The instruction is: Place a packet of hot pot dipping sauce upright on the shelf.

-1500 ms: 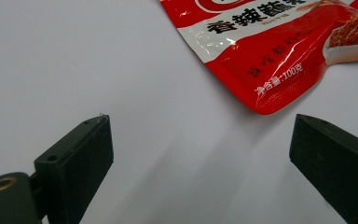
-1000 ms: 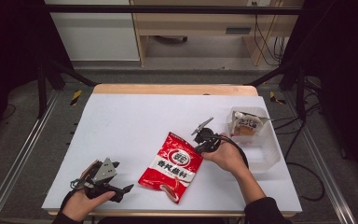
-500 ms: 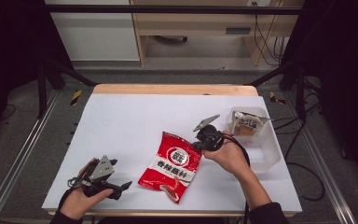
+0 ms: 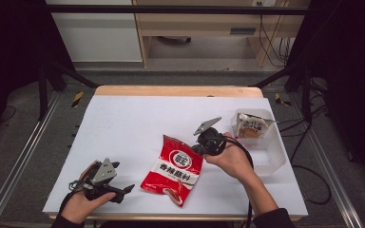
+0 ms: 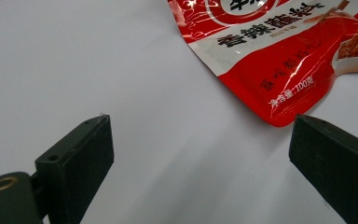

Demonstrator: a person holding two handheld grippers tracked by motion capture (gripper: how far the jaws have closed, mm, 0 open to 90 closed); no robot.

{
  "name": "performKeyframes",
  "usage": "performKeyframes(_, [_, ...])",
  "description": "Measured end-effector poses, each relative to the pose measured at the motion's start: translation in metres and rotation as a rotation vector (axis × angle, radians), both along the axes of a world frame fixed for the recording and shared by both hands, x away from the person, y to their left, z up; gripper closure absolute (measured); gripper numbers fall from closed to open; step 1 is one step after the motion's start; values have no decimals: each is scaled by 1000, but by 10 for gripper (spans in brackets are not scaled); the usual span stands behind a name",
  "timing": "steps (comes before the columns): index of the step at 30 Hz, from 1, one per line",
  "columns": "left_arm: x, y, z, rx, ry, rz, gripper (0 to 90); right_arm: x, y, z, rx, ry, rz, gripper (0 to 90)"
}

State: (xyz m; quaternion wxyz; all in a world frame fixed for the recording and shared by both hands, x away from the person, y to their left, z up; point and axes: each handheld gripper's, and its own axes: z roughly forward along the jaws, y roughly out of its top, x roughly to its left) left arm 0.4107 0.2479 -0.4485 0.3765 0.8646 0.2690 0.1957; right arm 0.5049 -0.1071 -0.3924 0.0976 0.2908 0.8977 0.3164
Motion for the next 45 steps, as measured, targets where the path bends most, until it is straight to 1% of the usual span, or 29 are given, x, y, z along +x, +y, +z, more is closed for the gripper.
performKeyframes(5, [1,-3,2,-4,-2,-6,64,-4,2,3,8,-7,7,900])
performKeyframes(6, [2,-3,3,1,-2,-11,64,-5,3,3,9,-12,13,900])
performKeyframes(8, [3,-5,6,-4,-9,-10,65,-9,4,5,11,-21,14,900])
performKeyframes(9, [5,-6,11,3,-18,-13,66,-10,4,6,16,-28,27,900])
performKeyframes(11, [7,-7,13,7,-22,-15,74,-11,5,7,21,-29,26,900])
performKeyframes(14, [12,-11,21,27,-36,-20,84,-18,9,9,28,-42,40,900])
performKeyframes(16, [18,-14,26,39,-47,-24,96,-23,13,11,41,-50,66,900])
performKeyframes(18, [20,-16,27,42,-50,-26,101,-24,15,11,40,-52,68,900])
performKeyframes(19, [23,-19,30,47,-54,-32,113,-27,17,12,43,-57,83,900])
performKeyframes(22, [30,-26,35,67,-65,-46,120,-29,19,12,50,-58,87,900])
performKeyframes(23, [32,-28,37,71,-70,-53,122,-30,20,12,49,-61,99,900])
performKeyframes(24, [35,-29,40,84,-75,-63,125,-31,21,13,51,-61,103,900])
performKeyframes(28, [46,-36,46,103,-87,-79,157,-35,23,13,52,-61,123,900])
performKeyframes(29, [49,-39,47,108,-88,-84,157,-35,23,13,52,-61,123,900])
performKeyframes(30, [53,-43,47,126,-96,-98,167,-35,24,13,55,-63,123,900])
performKeyframes(32, [55,-45,46,130,-95,-105,175,-36,24,13,56,-64,123,900])
performKeyframes(33, [57,-48,46,127,-99,-111,205,-36,24,13,63,-73,121,900])
performKeyframes(35, [62,-52,45,132,-103,-118,209,-36,24,14,64,-73,122,900])
performKeyframes(38, [69,-58,43,135,-94,-132,218,-37,26,15,68,-73,133,900])
performKeyframes(40, [74,-62,41,142,-91,-150,224,-37,26,16,67,-73,136,900])
performKeyframes(43, [82,-71,40,147,-94,-170,257,-38,29,16,70,-73,149,900])
performKeyframes(44, [84,-73,40,145,-90,-181,267,-38,30,16,73,-71,154,900])
performKeyframes(45, [84,-73,40,145,-90,-181,283,-38,30,16,73,-71,154,900])
